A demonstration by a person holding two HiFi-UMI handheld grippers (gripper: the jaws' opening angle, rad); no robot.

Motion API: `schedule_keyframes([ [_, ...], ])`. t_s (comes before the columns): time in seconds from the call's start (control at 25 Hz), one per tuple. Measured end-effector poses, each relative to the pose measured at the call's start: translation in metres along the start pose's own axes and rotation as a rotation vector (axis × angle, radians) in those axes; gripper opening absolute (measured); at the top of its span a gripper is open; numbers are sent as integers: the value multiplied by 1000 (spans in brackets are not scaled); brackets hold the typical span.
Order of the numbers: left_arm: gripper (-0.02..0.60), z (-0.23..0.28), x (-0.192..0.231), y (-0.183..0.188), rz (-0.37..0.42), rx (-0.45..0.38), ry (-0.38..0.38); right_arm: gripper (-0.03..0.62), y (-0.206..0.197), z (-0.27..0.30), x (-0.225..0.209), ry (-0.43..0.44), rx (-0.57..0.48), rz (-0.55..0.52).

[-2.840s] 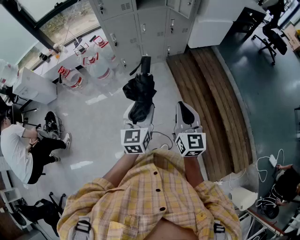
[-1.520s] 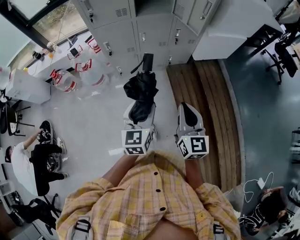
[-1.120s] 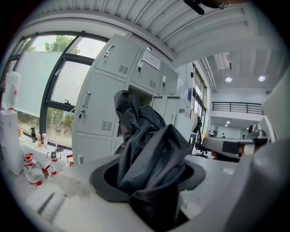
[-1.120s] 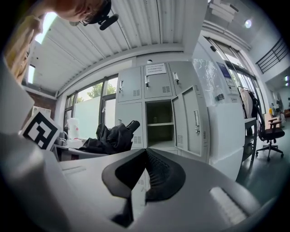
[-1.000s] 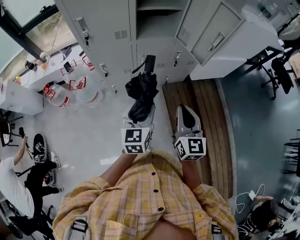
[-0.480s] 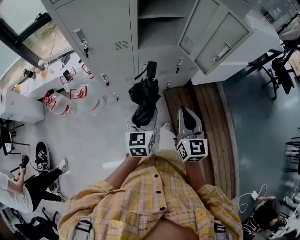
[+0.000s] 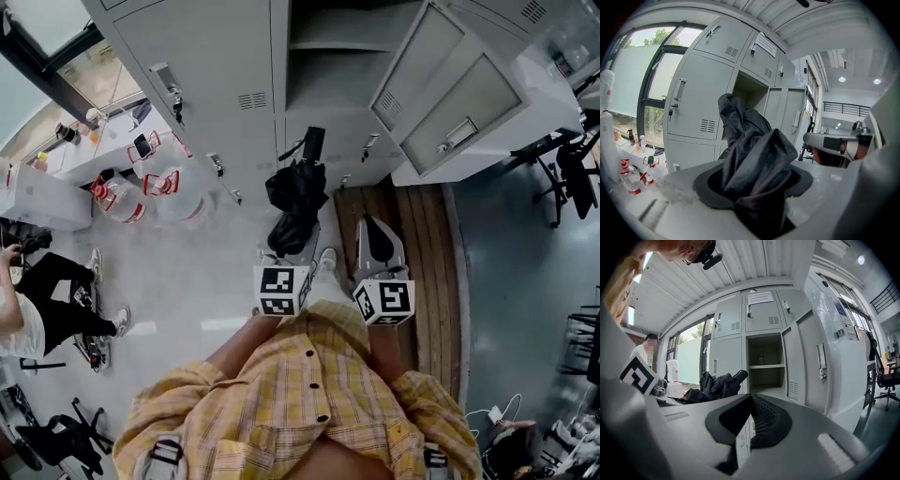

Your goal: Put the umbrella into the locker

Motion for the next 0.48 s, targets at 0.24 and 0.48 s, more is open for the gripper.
schedule_keyframes([
  [0.24, 258, 37, 4, 3, 6, 10, 47, -2, 2, 36, -25, 51, 5, -5],
  [0.48, 258, 84, 6, 12, -11, 4, 93, -2, 4, 81, -55, 112, -10, 9],
])
Point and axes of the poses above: the fingertips, and each gripper's own axes: z forward along the fingers, x to its left, y out of its top, the point moved 2 cm from there along -z, backward along the fingers, and after that the axes turned 9 degrees about -x, right-handed, at the moved point
